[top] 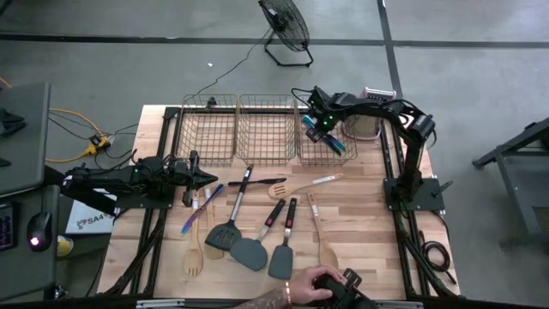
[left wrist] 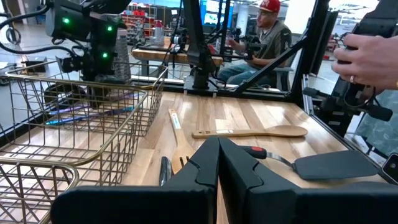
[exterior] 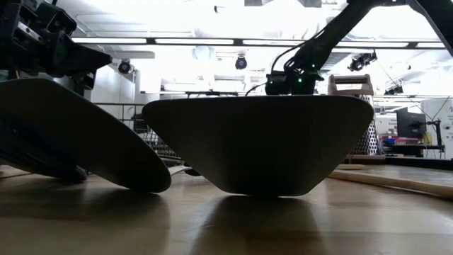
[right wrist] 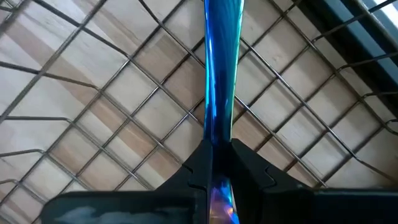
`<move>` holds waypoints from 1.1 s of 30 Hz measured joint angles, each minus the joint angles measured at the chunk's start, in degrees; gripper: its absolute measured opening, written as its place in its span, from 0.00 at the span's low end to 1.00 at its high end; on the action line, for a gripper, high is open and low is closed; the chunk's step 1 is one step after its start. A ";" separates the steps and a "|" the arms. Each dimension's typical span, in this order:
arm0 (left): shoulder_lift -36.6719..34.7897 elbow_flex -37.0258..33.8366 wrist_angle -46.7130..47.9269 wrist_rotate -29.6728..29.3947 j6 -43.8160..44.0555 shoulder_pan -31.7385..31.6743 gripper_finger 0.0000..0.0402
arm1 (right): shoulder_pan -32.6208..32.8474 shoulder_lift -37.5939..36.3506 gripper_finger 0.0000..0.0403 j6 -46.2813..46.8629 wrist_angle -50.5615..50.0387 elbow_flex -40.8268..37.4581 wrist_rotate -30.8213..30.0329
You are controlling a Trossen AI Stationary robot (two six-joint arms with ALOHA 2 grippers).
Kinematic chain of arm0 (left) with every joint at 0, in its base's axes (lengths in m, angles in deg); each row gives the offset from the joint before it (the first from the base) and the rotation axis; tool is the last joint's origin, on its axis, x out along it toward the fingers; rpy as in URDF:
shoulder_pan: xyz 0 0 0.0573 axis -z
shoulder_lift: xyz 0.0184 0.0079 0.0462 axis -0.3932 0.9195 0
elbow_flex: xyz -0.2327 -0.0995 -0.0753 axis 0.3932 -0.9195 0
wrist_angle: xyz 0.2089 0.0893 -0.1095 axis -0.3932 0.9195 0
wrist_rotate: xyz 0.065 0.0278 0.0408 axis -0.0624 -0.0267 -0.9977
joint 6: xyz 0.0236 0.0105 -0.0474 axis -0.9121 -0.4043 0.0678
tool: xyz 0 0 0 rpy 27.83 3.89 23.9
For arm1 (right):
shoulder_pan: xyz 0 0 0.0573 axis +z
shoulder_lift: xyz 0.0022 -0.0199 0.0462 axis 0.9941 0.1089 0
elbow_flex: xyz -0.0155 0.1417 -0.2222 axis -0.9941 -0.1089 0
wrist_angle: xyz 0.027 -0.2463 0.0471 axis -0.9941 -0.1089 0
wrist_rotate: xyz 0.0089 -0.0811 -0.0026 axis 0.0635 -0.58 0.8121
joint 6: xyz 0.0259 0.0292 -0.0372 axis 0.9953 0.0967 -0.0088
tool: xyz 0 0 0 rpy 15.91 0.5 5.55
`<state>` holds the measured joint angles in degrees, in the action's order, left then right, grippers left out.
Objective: Pick & Place Kitchen Items
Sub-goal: Put the right blue knife into the right wire basket
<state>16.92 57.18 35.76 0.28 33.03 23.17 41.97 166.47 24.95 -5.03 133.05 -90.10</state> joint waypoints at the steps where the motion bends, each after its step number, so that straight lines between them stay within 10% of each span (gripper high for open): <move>1: -0.02 0.02 0.00 0.00 0.00 0.00 0.01 | 0.00 0.02 0.07 0.74 0.25 0.00 -0.05; 33: 0.00 0.01 -0.01 0.00 -0.01 0.00 0.01 | 0.02 0.04 0.07 9.70 -0.14 -0.07 1.20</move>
<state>16.92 57.19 35.76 0.28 33.02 23.16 41.99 166.52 34.65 -5.17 132.98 -88.91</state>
